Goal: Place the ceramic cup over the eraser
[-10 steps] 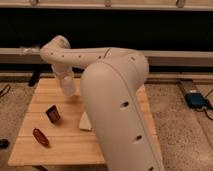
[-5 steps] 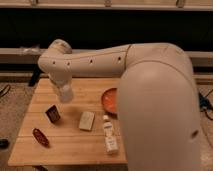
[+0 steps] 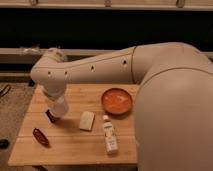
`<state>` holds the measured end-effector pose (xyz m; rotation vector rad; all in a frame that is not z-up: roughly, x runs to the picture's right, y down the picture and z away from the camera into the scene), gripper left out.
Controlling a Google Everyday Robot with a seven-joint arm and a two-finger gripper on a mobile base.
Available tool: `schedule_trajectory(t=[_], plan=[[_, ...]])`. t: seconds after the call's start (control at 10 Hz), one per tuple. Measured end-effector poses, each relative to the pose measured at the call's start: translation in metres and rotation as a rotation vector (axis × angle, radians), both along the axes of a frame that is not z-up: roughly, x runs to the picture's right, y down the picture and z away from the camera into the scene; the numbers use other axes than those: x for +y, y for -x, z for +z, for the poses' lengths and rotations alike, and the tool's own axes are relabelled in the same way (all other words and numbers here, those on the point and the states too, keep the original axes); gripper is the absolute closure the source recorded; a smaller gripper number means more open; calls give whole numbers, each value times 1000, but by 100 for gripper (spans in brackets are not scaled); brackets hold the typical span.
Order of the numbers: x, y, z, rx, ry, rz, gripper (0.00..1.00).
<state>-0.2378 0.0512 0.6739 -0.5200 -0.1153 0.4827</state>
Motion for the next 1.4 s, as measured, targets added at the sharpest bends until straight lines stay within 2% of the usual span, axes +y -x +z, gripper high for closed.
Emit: schedule_trajectory(t=[0.3, 0.5, 0.7, 1.1, 1.4], plan=[[4, 24, -7, -27, 3, -45, 100], [1, 34, -5, -27, 2, -55, 100], [1, 43, 8, -11, 7, -66, 100], [4, 48, 43, 63, 25, -79, 100], [18, 57, 61, 96, 41, -111, 100]])
